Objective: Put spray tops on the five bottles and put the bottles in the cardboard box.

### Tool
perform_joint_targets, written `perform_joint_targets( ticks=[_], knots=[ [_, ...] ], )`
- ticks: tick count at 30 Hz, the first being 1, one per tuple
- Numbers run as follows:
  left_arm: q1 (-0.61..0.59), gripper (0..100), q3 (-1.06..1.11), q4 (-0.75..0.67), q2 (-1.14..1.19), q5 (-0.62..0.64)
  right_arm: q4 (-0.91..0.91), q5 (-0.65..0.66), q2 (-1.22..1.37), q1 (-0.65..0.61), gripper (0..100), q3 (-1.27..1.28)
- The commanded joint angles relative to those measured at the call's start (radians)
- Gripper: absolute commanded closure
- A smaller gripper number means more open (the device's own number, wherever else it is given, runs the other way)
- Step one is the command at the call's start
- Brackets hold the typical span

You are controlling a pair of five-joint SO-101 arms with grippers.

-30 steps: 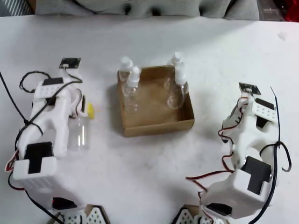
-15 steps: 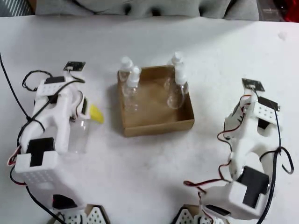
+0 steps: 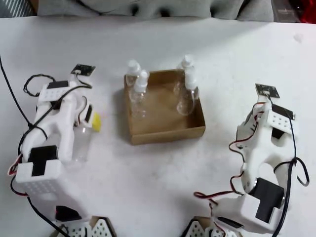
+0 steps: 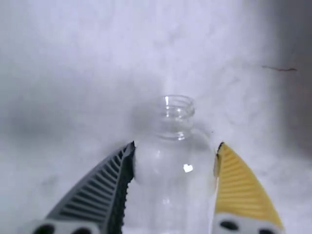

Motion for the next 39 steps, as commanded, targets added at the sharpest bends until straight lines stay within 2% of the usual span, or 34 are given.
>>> perform_joint_targets(
  ticks=[1,7,16,23,30,32,36,39],
  knots=[
    [0.004,72,-0.037,-0.014,-0.022,-0.014,-0.010,0.005,-0.047,0.031,78.3,-0.006],
    [-0.005,69,0.011,-0.023,-0.071,-0.025,-0.005,0.101,-0.045,0.044,78.3,-0.003],
    [-0.013,69,0.252,-0.216,-0.303,-0.078,-0.010,0.107,-0.045,0.064,78.3,0.017],
    [-0.018,69,0.212,-0.207,-0.246,-0.155,-0.010,0.107,-0.045,0.064,78.3,0.017],
    [-0.033,70,0.074,-0.117,-0.108,-0.149,-0.012,0.107,-0.045,0.064,78.3,0.017],
    [-0.035,74,0.075,-0.118,-0.111,-0.149,-0.012,0.107,-0.045,0.064,78.3,0.017],
    [-0.033,94,0.074,-0.126,-0.111,-0.157,-0.012,0.109,-0.045,0.065,78.3,0.017],
    [-0.035,95,0.069,-0.126,-0.111,-0.115,-0.012,0.109,-0.045,0.093,78.4,0.012]
  ],
)
